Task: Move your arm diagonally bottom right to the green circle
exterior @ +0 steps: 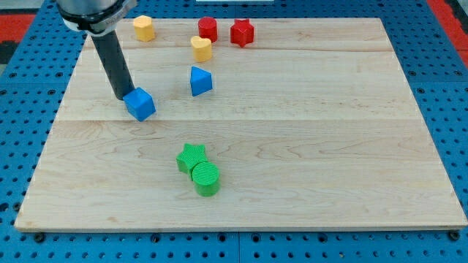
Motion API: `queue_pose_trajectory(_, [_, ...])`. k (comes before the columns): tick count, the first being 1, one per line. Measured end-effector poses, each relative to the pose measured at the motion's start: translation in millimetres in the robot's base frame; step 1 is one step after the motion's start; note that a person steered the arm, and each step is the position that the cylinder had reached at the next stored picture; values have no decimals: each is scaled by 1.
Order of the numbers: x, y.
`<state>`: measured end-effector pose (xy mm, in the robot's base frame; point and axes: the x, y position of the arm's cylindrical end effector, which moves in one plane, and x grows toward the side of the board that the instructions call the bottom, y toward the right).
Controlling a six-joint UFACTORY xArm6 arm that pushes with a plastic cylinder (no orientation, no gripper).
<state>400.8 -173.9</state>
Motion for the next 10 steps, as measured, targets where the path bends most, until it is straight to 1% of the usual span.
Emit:
queue_pose_trajectory(1, [22,8])
queue_pose_trajectory(2, [27,40])
queue_pose_trajectory(3, [62,6])
queue_pose_trajectory(4, [72,24])
queue_pose_trajectory(5, [70,60])
queue_pose_trajectory(6, [60,53])
queue_pose_trajectory(7, [60,40])
queue_pose_trajectory(8, [109,37])
queue_pose_trajectory(9, [172,23])
queue_pose_trajectory(10, [208,96])
